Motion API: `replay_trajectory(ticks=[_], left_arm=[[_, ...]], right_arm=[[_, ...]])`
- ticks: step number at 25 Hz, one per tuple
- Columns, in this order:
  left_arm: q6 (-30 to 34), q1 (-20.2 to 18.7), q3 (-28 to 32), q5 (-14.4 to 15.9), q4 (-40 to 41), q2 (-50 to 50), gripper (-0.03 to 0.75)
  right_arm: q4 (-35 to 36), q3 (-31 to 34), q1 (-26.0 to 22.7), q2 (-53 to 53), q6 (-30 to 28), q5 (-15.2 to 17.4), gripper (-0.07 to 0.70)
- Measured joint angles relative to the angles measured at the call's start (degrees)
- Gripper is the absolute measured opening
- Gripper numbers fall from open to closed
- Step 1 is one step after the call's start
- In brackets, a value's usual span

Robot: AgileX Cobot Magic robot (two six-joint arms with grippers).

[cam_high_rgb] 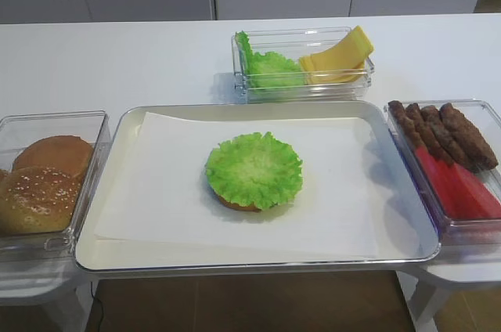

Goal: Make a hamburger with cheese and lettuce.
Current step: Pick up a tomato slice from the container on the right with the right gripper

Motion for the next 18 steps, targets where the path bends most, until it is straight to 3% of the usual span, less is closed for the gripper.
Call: replay_trajectory(ticks=[6,11,18], left_arm=[[0.00,0.00,0.00,0.00,0.00,0.00,0.358],[0.00,0.00,0.00,0.00,0.00,0.00,0.358],[0.00,0.00,0.00,0.00,0.00,0.00,0.358]], right_arm=[[0.99,-1.65,0.00,0.00,5.98,-3.07,0.392],[1.95,-4.45,0.00,3.24,6.48,-2.61,0.394],[6.77,-13.61,0.00,18.32,3.60,-3.56,0.397]])
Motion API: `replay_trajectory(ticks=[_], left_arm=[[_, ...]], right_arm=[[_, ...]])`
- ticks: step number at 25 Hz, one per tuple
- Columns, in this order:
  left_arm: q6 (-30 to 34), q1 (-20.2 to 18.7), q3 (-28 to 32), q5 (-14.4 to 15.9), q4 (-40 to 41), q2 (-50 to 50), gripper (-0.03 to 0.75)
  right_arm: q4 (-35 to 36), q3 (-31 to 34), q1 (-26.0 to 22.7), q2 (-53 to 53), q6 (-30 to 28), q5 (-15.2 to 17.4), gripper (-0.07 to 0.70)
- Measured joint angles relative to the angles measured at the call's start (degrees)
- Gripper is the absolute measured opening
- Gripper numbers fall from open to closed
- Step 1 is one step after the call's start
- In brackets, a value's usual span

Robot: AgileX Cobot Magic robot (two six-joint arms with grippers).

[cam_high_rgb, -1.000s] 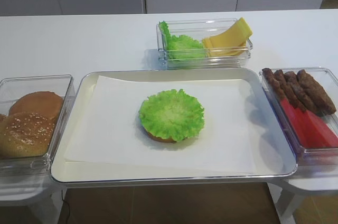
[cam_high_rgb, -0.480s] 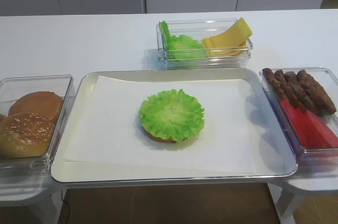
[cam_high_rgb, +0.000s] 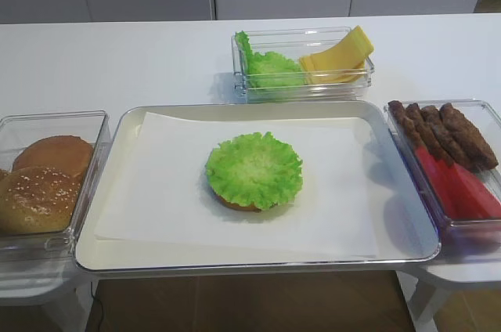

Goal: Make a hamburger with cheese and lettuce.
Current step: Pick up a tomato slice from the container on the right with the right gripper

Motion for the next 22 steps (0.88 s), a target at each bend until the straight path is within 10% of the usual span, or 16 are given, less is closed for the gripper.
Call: replay_trajectory(ticks=[15,22], left_arm=[[0.00,0.00,0.00,0.00,0.00,0.00,0.358],[0.00,0.00,0.00,0.00,0.00,0.00,0.358]], right_arm=[[2.73,-13.44,0.58,28.03,-0.95,-1.47,0.484],[-3.11,-16.76,10.10,37.52,6.18,-1.60,0.484]])
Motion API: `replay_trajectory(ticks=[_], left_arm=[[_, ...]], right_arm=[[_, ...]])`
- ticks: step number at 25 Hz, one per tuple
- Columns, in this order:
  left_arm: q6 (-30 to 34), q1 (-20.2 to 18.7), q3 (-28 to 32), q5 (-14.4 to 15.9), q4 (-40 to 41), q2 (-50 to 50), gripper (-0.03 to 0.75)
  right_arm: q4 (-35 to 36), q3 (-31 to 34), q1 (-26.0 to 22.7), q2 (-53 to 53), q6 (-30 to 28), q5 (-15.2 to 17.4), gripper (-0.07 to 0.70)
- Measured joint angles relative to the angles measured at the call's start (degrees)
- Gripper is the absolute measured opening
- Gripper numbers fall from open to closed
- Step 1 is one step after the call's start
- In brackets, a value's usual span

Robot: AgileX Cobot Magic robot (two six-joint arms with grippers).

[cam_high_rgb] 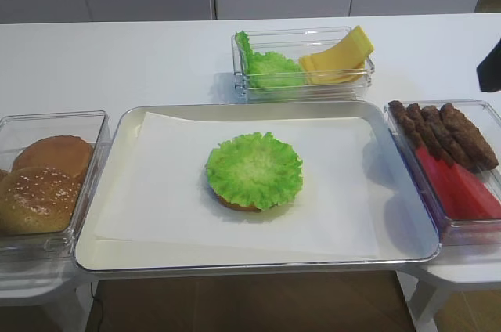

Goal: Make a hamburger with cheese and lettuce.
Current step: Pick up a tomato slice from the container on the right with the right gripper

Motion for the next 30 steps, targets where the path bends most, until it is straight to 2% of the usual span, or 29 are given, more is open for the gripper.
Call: replay_trajectory(ticks=[6,13,17,24,30], left_arm=[[0.00,0.00,0.00,0.00,0.00,0.00,0.358],[0.00,0.00,0.00,0.00,0.00,0.00,0.358],[0.00,0.00,0.00,0.00,0.00,0.00,0.358],[0.00,0.00,0.00,0.00,0.00,0.00,0.358],[0.00,0.00,0.00,0.00,0.00,0.00,0.358]], right_arm=[[-8.38,-1.46,8.42,8.58,8.59,0.72,0.449],[-15.68,-1.75,14.96,17.98,14.28,1.14,0.438],[-17.41,-1.75,15.95,21.90,14.94,1.18,0.434],[-18.88,-1.83,15.99,25.10,15.16,0.01,0.363],[-19.01,-1.97,16.08,27.09,15.16,-0.84,0.333]])
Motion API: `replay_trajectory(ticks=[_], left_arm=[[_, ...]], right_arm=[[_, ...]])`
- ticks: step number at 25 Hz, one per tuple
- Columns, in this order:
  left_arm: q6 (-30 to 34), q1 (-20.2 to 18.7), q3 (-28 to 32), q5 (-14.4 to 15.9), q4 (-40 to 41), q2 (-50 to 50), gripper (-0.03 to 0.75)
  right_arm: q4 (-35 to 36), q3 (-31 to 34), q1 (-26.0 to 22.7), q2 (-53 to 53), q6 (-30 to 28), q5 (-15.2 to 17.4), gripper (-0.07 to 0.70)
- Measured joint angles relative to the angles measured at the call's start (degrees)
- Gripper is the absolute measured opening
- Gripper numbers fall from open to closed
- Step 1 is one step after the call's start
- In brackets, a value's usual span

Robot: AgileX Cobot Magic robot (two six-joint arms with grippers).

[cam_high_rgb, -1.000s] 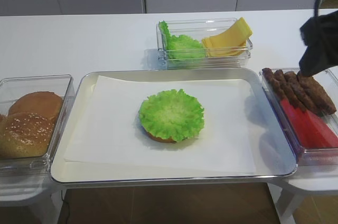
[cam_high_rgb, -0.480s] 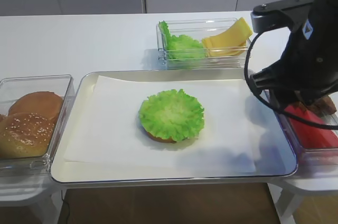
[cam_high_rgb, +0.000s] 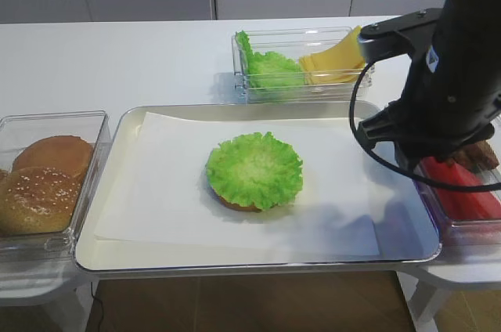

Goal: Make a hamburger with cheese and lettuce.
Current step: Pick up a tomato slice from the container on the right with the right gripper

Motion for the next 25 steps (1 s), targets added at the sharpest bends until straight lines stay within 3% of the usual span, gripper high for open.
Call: replay_trajectory(ticks=[25], left_arm=[[0.00,0.00,0.00,0.00,0.00,0.00,0.358]], right_arm=[[-1.91,-0.34,0.00,1.02,-0.11,0.25,0.181]])
